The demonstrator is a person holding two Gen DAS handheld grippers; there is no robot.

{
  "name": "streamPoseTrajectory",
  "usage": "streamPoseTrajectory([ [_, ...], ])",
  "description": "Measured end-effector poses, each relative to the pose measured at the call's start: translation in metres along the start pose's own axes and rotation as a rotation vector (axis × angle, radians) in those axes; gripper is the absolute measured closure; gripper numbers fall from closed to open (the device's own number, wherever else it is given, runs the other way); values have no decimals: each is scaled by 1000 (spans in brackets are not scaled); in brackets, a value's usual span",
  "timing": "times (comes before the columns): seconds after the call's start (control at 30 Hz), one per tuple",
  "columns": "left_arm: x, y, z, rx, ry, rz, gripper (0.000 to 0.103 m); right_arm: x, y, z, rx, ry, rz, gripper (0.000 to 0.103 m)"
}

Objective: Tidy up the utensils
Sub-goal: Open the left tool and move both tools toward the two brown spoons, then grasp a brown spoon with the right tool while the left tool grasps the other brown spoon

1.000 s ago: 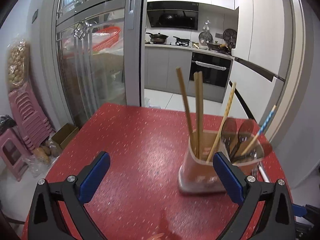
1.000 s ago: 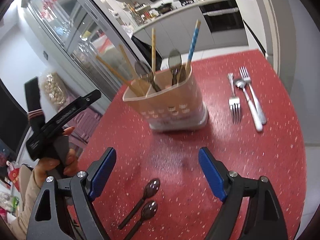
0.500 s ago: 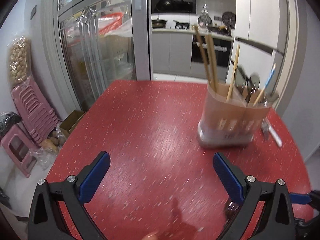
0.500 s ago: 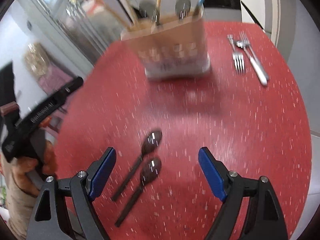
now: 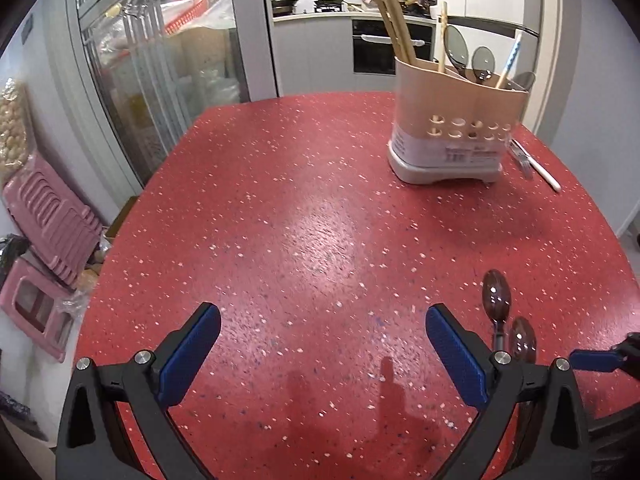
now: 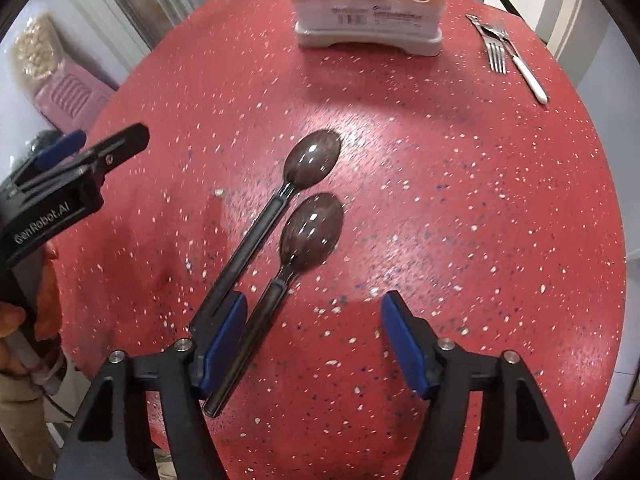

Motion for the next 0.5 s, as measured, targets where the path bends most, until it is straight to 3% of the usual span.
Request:
streamPoseTrajectory([
  [0.2,2,3,-10,15,47,21,0,5,7,15,-85,82,-22,39],
  [0.27,2,5,-18,27,63,30,0,5,9,17,-120,82,-29,42],
  [0.33,2,7,-25,43,85,43,0,2,10,13,-138,76,-31,52],
  [0.5,4,10,-53,111,124,69,0,-4,13,-10,-155,71,-26,62],
])
Point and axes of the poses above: each gripper's, at about its wrist camera, not at the fingertips, and x roughly the way its jaws point, z to its left, y to its underside, the point moved 5 cm from there along x, roughly the way its jaws point, and after that the axes turned 3 degrees about x, right-handed, at the moved point
